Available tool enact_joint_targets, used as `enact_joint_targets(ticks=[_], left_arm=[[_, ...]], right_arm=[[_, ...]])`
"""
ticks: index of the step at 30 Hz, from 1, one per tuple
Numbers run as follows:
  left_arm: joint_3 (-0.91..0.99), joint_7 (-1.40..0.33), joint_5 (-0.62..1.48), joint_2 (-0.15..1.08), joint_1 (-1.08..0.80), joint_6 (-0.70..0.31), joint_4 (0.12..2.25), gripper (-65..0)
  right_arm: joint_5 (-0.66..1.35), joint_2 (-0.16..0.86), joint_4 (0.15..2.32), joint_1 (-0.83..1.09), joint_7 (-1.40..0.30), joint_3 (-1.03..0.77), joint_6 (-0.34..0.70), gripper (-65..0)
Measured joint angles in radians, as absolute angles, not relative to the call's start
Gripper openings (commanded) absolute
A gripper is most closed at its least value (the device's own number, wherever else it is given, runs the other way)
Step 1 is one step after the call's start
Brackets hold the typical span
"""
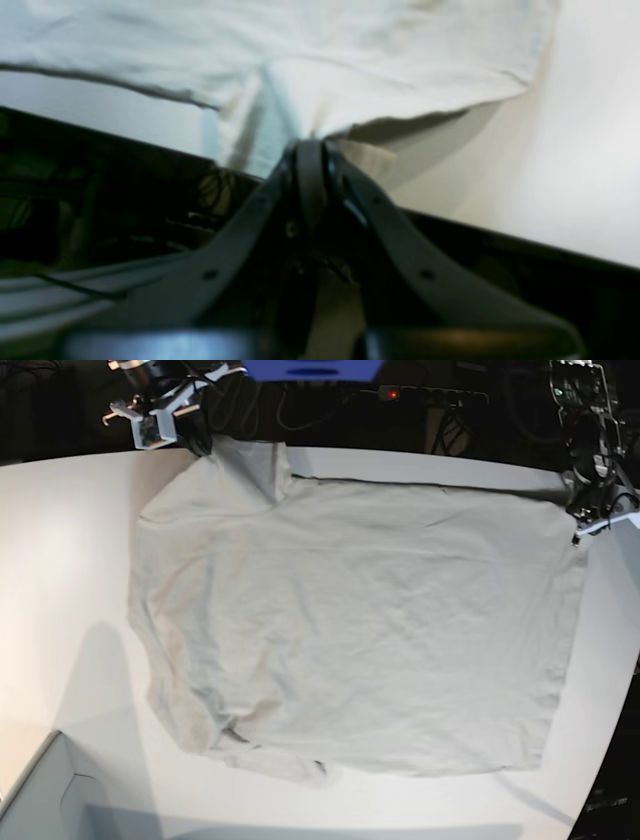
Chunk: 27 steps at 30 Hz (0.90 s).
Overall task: Layout the t-shirt on the table in an organized manner, then fold the t-shirt properly
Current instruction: 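Hold the shirt edge with both grippers, smoothing it flat, then fold the held shirt edge over the body toward the hem with both grippers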
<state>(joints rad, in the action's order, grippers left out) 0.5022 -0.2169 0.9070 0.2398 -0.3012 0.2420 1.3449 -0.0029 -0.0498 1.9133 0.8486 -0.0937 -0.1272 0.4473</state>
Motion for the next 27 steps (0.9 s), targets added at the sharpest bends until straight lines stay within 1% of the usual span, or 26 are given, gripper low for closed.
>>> enact_joint_targets(ticks=[4,11,18,24,27], left_arm=[[0.502,-0.219,0.907,0.257,-0.298,0.242,1.345,-65.0],[0.496,-0.215,0.910,0.285,-0.264,0.242,1.345,-65.0],[0.495,-0.220,0.910,0.284,-0.233,0.243,1.346,-65.0],[0.494,-0.220,0.909,0.285,-0.176,0.243,1.340,-65.0],[0.484,-0.223,0.909,0.285,-0.132,0.247,1.340,-65.0]], right_arm=[[-0.003,-0.050,1.913,0.822,-0.076,-0.137,0.448,-65.0],[-0.004,-0.047,1.913,0.686,-0.111,-0.176,0.447,-65.0],[-0.003,-0.047,1.911,0.526,-0.210,-0.193,0.448,-65.0],[-0.004,-0.047,1.906,0.390,-0.334,-0.195,0.448,-65.0],[-0.001,-0.047,1.877,0.329,-0.342,-0.195,0.448,-65.0]])
